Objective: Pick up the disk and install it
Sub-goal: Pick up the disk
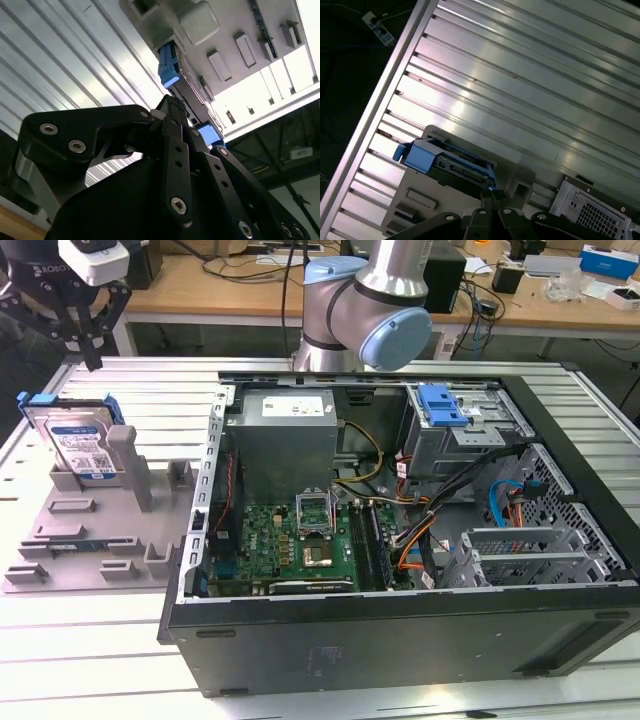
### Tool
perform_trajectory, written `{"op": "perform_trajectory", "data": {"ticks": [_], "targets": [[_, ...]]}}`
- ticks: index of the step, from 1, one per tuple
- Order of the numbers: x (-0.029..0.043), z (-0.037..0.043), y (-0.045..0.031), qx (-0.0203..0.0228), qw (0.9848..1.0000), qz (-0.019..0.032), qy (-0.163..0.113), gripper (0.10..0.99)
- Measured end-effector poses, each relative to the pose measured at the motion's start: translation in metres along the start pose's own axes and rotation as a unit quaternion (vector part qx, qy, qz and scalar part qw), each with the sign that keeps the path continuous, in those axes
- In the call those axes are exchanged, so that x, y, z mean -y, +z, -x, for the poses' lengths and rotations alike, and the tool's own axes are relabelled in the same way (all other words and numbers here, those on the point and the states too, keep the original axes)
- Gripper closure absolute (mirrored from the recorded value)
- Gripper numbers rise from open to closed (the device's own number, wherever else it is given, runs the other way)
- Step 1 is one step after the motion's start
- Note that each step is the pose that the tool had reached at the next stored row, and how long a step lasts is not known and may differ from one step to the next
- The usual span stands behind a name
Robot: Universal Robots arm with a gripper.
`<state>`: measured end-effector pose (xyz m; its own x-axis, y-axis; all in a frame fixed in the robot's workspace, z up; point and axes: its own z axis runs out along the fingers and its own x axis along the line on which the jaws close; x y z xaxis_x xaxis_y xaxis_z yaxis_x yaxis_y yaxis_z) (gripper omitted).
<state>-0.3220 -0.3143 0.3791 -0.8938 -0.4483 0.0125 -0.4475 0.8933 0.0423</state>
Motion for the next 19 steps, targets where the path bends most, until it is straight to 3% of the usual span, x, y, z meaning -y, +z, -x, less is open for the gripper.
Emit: {"op": "perform_trajectory", "data": {"ticks": [4,6,10,13,14,15,16,19], "targets": [[0.0,0.0,0.0001,-0.0026,0.9982,-0.0008,-0.06,0.98],[0.0,0.0,0.0001,-0.004,0.996,-0.0015,-0.089,0.98],[-0.0001,-0.0003,0.0001,-0.0063,0.9926,-0.0033,-0.121,0.98],[-0.0001,-0.0003,0.0003,-0.0085,0.9851,-0.0044,-0.172,0.98],[-0.0001,-0.0003,0.0003,-0.0099,0.9789,-0.0049,-0.204,0.98],[-0.0002,-0.0003,0.0004,-0.0105,0.9761,-0.0052,-0.217,0.973],[-0.0001,-0.0003,0.0004,-0.0108,0.9745,-0.0053,-0.224,0.973],[-0.0001,-0.0003,0.0005,-0.012,0.9678,-0.0059,-0.251,0.792]]}}
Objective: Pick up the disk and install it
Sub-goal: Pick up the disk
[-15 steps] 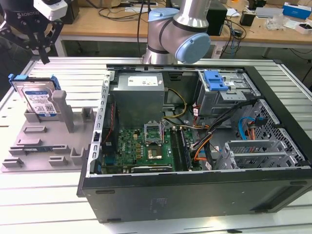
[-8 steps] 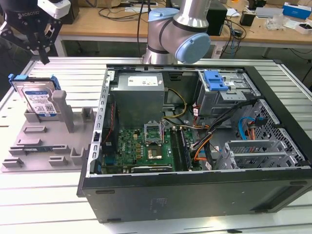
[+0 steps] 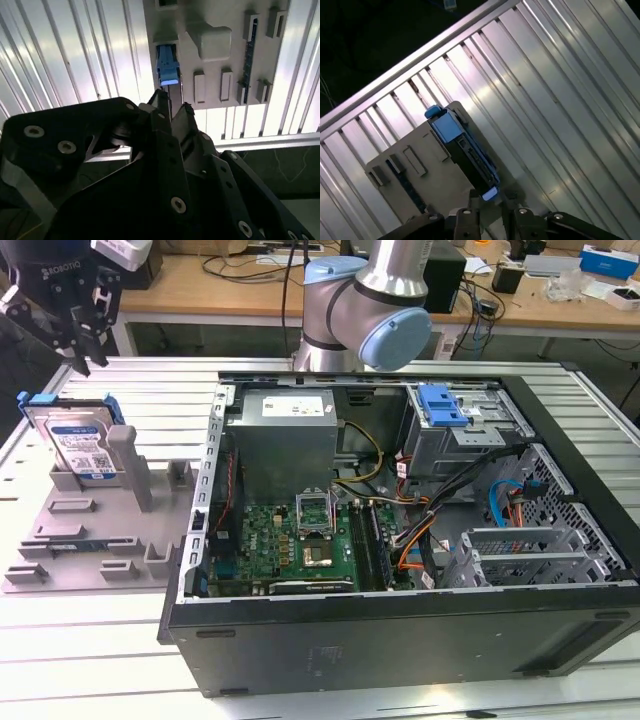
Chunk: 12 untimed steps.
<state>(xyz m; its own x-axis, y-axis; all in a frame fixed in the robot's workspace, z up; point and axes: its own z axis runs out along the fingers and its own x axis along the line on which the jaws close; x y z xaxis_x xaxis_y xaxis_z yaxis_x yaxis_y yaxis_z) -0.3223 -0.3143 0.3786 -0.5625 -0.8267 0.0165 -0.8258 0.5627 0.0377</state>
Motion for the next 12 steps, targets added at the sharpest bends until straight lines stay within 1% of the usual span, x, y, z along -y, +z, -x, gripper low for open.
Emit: {"op": "perform_trajectory", "data": {"ticks": [2,3,4,7,10,12], "targets": [[0.0,0.0,0.0,-0.0008,0.9999,-0.0003,-0.016,0.671],[0.0,0.0,0.0001,-0.0011,0.9997,-0.0005,-0.024,0.671],[0.0,0.0,0.0001,-0.0015,0.9994,-0.0007,-0.034,0.604],[0.0,0.0,0.0003,-0.0025,0.9981,-0.0012,-0.061,0.604],[0.0,0.0,0.0004,-0.0033,0.9962,-0.0021,-0.087,0.604],[0.0,0.0,0.0004,-0.0035,0.9951,-0.0026,-0.098,0.604]]}}
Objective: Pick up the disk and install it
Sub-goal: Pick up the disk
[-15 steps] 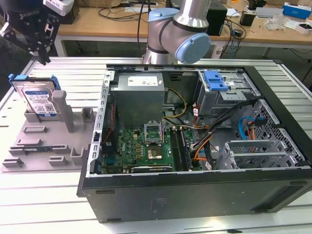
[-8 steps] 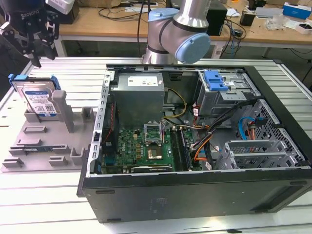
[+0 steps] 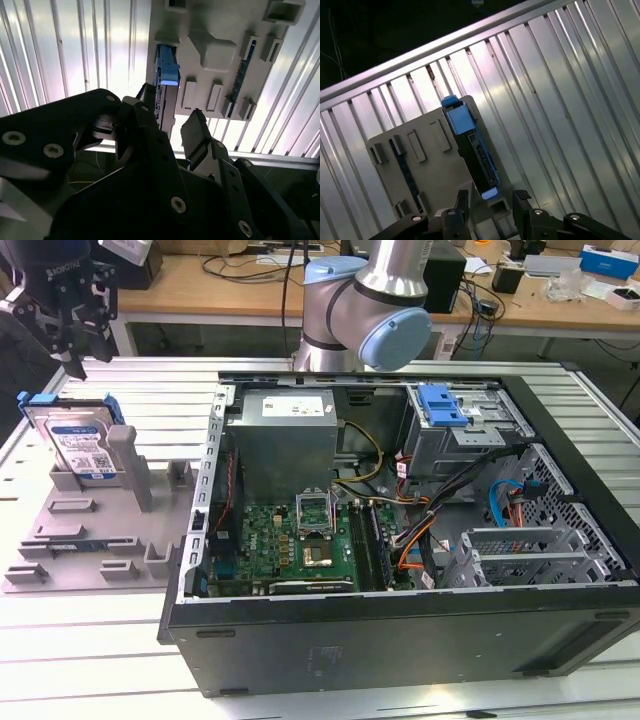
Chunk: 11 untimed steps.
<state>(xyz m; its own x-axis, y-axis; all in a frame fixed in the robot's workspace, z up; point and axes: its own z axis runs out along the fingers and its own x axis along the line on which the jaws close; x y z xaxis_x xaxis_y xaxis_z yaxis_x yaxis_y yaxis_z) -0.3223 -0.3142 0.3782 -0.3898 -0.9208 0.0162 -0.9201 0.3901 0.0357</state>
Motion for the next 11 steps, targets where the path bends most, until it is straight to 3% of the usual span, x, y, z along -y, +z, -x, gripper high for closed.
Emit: {"op": "perform_trajectory", "data": {"ticks": [5,9,11], "targets": [[0.0,0.0,0.0007,-0.0014,0.9991,-0.0018,-0.043,0.604],[0.0,0.0,0.0025,-0.003,0.9962,-0.0028,-0.086,0.604],[0.0001,0.0,0.0035,-0.0039,0.9939,-0.0034,-0.11,0.604]]}}
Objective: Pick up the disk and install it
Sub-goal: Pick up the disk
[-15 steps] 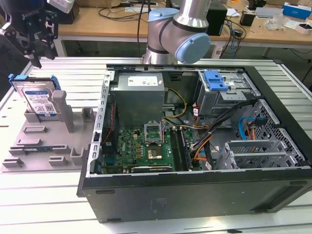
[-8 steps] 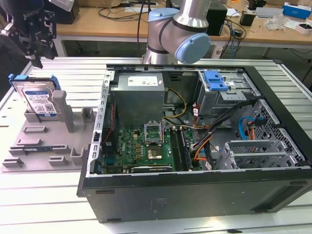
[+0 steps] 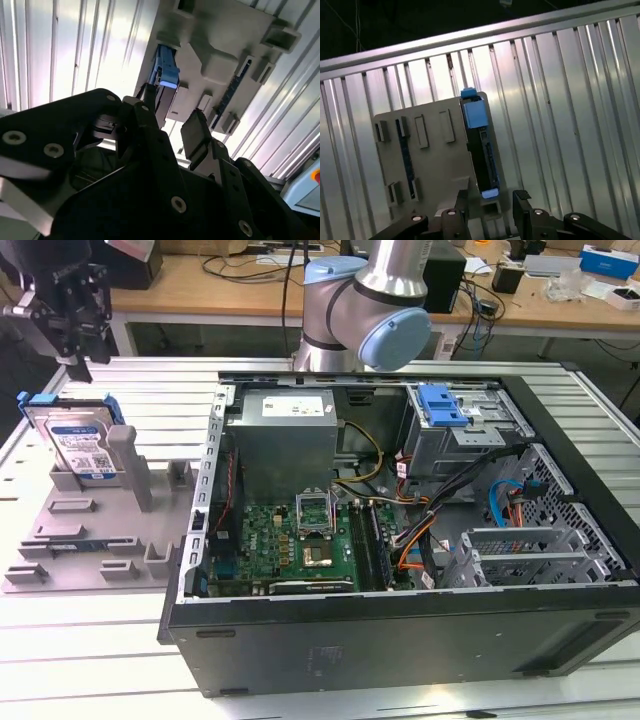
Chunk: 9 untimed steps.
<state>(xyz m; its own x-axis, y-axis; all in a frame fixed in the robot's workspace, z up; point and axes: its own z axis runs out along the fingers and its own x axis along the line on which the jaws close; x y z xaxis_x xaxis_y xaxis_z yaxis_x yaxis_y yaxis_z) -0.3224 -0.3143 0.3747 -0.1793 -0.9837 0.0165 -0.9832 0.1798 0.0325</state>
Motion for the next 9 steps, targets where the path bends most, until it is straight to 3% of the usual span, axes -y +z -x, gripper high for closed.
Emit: {"op": "perform_trajectory", "data": {"ticks": [2,6,9], "targets": [[0.0,0.0,0.0011,-0.001,0.9996,-0.0007,-0.029,0.604],[0.0001,0.0001,0.0027,-0.0022,0.9971,-0.0051,-0.076,0.604],[0.0001,0.0001,0.0027,-0.0029,0.9968,-0.0062,-0.08,0.604]]}}
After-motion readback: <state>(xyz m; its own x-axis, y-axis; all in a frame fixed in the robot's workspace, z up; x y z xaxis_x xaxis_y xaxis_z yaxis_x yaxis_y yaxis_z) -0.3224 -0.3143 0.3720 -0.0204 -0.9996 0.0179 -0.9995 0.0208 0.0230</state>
